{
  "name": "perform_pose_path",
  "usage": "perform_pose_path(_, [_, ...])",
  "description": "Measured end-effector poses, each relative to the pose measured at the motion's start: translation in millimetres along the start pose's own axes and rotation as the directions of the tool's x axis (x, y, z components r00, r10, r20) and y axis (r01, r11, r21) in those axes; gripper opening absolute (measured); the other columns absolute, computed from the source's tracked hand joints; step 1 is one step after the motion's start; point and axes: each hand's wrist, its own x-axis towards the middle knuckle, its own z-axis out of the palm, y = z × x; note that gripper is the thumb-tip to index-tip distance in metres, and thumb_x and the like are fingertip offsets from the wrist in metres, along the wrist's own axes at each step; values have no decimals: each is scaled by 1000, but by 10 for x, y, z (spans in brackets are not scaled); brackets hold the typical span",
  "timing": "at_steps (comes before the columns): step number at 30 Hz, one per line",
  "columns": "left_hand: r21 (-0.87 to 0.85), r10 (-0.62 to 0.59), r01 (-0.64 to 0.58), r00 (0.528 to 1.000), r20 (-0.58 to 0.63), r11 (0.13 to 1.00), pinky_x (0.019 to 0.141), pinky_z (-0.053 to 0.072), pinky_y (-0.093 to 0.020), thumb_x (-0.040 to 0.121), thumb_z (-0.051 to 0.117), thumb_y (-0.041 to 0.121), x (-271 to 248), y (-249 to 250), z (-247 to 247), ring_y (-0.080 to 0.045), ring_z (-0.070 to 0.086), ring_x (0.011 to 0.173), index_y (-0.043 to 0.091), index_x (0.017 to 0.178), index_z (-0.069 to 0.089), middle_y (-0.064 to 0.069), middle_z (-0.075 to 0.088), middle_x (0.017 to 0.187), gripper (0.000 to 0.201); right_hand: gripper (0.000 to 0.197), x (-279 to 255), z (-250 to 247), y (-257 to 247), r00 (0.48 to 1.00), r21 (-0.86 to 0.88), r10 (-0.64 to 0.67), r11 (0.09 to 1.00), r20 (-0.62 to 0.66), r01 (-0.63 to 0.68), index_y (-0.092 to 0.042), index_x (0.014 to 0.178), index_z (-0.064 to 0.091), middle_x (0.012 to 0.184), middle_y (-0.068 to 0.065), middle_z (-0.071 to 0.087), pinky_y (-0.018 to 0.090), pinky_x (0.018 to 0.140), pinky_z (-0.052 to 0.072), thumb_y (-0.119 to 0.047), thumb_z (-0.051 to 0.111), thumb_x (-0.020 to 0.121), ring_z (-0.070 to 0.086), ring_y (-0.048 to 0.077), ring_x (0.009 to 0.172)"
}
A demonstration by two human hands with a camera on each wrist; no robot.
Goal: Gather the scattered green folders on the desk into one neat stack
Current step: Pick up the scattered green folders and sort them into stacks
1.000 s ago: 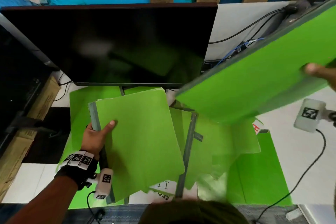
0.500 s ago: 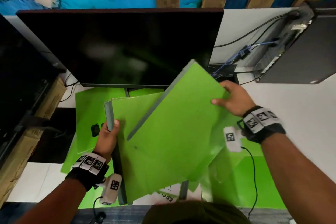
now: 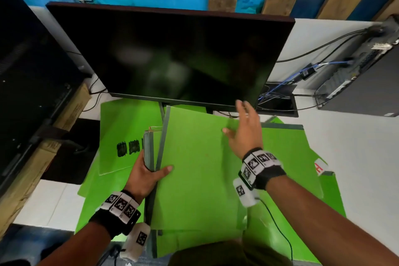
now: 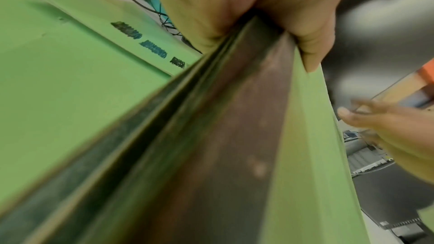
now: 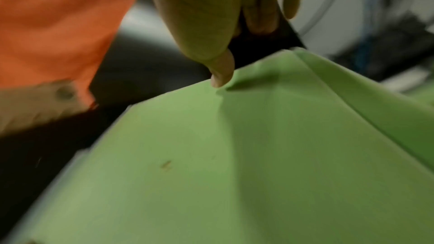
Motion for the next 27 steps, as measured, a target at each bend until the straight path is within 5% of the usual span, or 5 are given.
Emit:
perform_pose_path(2, [-2,-3,3,1000,-22,1000,69,48,-23,68,84,18,-11,6,-5,-13,57,83,21,118,46,0,59,94,63,104,-186,101,153,928,185,289,924,235,-334,-13,152,0,159,13,13,40,115,19,-49,66,80,17,30,144])
perform_pose_path(5, [-2,-27,27,1000,-4,1000,70,48,-24,68,84,22,-3,10,-43,-15,56,85,22,117,45,0,58,96,63,114,-438,249,280,767,233,320,826,556,-514,-12,151,-10,157,16,20,43,112,31,-50,69,77,28,33,141])
perform_pose_path(12, [-10,-13,14,990,137,1000,77,53,-27,72,80,10,-1,74,-57,-17,63,96,15,122,42,-4,63,108,62,96,-310,233,536,862,321,192,872,469,-369,-29,152,9,152,-1,34,37,111,28,-19,72,80,34,25,139])
perform_pose_path(23, [33,-17,9,970,241,999,81,52,-21,84,66,-1,-89,106,-152,10,57,82,14,129,33,7,54,102,58,90,-531,406,483,764,385,133,801,631,-458,-20,152,-1,156,-1,20,20,102,23,0,59,88,25,14,139])
perform_pose_path(27, [-93,-62,87,968,242,992,83,56,-25,70,82,25,-118,77,-224,-9,65,103,27,130,36,6,64,120,76,95,-530,473,438,732,332,80,854,677,-400,-26,152,-5,156,-1,21,24,107,23,-7,63,87,28,17,140])
